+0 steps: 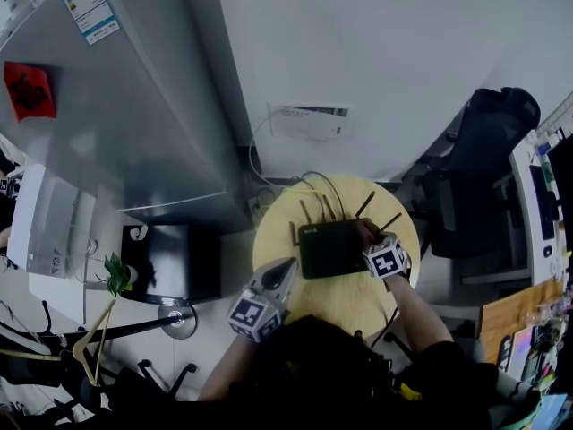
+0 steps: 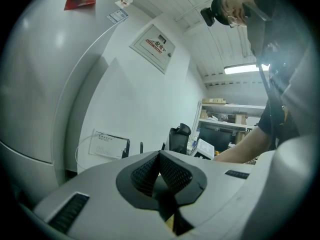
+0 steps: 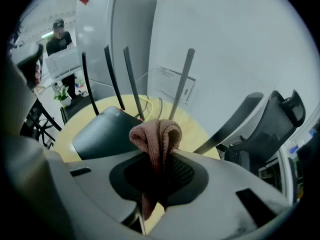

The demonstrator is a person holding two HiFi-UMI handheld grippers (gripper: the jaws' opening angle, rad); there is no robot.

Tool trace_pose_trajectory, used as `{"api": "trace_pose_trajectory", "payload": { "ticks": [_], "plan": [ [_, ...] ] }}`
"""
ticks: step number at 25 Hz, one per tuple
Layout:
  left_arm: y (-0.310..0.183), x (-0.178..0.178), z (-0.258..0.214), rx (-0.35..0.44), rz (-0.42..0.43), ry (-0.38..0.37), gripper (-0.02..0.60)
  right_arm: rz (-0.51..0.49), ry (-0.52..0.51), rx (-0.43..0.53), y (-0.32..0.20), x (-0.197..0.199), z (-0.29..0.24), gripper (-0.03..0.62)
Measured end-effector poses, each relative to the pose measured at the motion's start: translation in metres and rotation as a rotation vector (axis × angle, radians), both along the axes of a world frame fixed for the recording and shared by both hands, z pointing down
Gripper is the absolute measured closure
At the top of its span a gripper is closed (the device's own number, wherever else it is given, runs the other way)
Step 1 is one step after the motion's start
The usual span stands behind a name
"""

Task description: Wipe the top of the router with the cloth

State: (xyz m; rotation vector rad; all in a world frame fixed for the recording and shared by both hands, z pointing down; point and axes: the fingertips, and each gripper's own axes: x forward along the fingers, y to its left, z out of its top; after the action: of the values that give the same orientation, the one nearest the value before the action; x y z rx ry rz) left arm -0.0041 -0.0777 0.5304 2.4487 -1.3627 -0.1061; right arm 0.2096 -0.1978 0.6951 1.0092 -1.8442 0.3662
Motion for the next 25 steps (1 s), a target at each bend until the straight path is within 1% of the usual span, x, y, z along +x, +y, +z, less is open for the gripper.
{"api": "trace_pose_trajectory", "payload": {
  "ticks": [2, 4, 5, 6, 7, 11, 14, 16, 18, 20, 21, 25],
  "plan": [
    [0.0, 0.0, -0.002, 0.008, 0.005, 0.006, 0.58, -0.003, -0.204, -0.071, 0.011, -0.022, -0.01, 0.532],
    [0.0, -0.001, -0.003, 0.017, 0.008, 0.013, 0.58, 0.022, -0.423, -0.149, 0.021, -0.049, -0.033, 0.533],
    [0.001, -0.002, -0.003, 0.017, 0.01, 0.013, 0.58, 0.027, -0.502, -0.184, 0.026, -0.063, -0.042, 0.533],
    [0.002, -0.002, -0.003, 0.015, 0.015, 0.01, 0.58, 0.023, -0.55, -0.213, 0.03, -0.075, -0.048, 0.533],
    [0.004, -0.002, -0.002, 0.013, 0.02, 0.008, 0.58, 0.009, -0.571, -0.233, 0.034, -0.085, -0.05, 0.532],
    [0.006, -0.009, -0.004, 0.01, 0.001, 0.011, 0.58, -0.095, -0.545, -0.305, 0.059, -0.125, -0.041, 0.533],
    [0.01, -0.018, -0.006, 0.009, -0.038, 0.015, 0.58, -0.166, -0.546, -0.391, 0.085, -0.156, -0.029, 0.533],
    [0.014, -0.025, -0.004, 0.005, -0.06, 0.015, 0.58, -0.191, -0.555, -0.446, 0.101, -0.174, -0.02, 0.533],
    [0.02, -0.032, -0.001, -0.004, -0.083, 0.013, 0.58, -0.186, -0.556, -0.497, 0.112, -0.187, -0.006, 0.532],
    [0.025, -0.038, 0.001, -0.01, -0.105, 0.012, 0.58, -0.164, -0.535, -0.53, 0.117, -0.194, 0.01, 0.533],
    [0.027, -0.041, 0.002, -0.012, -0.115, 0.012, 0.58, -0.156, -0.514, -0.53, 0.117, -0.195, 0.018, 0.533],
    [0.035, -0.045, 0.005, -0.025, -0.139, 0.016, 0.58, -0.145, -0.4, -0.482, 0.112, -0.187, 0.043, 0.533]
  ]
}}
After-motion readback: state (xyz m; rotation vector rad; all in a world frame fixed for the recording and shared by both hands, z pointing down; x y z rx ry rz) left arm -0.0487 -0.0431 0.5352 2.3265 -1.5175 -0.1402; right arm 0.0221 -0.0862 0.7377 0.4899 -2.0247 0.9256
